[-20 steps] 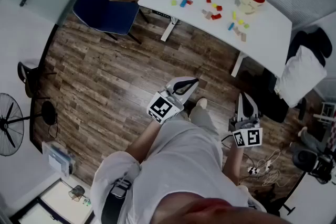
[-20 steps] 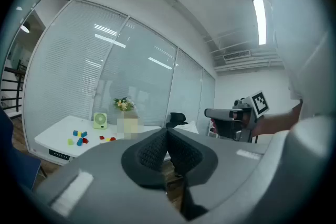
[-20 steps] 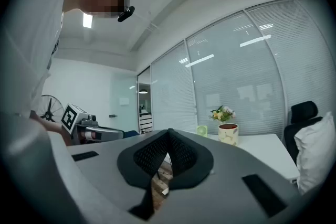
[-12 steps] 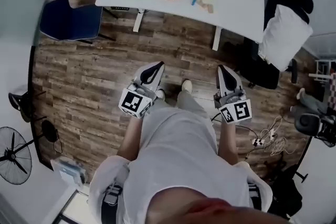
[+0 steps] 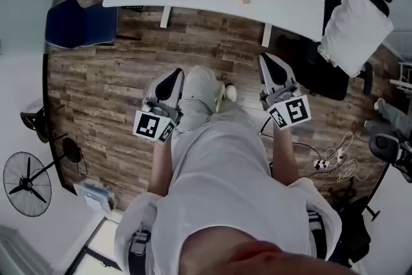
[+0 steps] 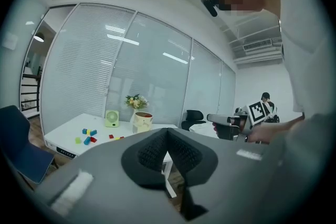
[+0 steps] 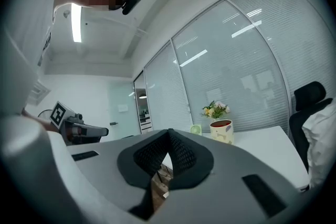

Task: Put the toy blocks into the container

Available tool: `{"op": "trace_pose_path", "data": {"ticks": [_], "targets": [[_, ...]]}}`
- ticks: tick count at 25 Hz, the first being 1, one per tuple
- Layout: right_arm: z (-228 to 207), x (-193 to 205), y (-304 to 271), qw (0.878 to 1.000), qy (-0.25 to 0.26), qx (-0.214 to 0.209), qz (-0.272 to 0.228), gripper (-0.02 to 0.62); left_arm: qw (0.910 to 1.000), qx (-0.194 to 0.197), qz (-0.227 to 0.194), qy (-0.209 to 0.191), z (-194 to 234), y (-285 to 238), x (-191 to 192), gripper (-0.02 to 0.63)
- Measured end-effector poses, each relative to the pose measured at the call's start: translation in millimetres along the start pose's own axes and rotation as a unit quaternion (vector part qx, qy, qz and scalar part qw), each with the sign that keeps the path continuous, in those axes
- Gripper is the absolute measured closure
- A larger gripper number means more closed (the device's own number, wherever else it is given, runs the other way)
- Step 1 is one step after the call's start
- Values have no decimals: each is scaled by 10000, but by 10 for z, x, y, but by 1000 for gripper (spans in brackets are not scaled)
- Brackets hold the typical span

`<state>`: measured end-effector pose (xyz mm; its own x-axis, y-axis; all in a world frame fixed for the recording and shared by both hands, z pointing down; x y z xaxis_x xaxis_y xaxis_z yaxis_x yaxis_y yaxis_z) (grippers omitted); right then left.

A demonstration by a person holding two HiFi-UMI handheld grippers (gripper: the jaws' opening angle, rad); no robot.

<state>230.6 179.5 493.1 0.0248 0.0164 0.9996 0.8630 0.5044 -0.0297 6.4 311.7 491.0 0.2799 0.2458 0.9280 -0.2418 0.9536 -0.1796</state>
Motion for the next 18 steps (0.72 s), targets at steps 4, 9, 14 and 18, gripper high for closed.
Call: {"op": "trace_pose_path", "data": {"ticks": [4, 9, 14, 18], "targets": [[-353, 255, -56, 9993, -151, 149, 292, 594, 9999, -18, 60, 157, 94, -361, 69, 607], [-698, 238, -563, 9983, -30, 312, 491, 594, 9998, 70, 98, 168, 505, -864, -59, 607], [-1161, 289, -1290, 9952, 293, 470, 805, 594, 9993, 375, 41, -47, 1013, -1640, -390, 607], [-1438, 278, -1778, 9924, 501, 686, 885, 594, 9974, 675, -97, -213, 1295, -2146, -736, 607]]}}
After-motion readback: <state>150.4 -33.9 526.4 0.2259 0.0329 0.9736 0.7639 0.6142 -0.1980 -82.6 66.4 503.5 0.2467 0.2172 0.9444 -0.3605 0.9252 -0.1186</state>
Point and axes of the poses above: the fingertips, and each gripper's own axes: y backward along the fingers, z to its left, x out of its underside, the point moved 4 cm from there along y, backward along the fingers, and after that the axes turned 11 degrees about y, right-handed, at the moved point
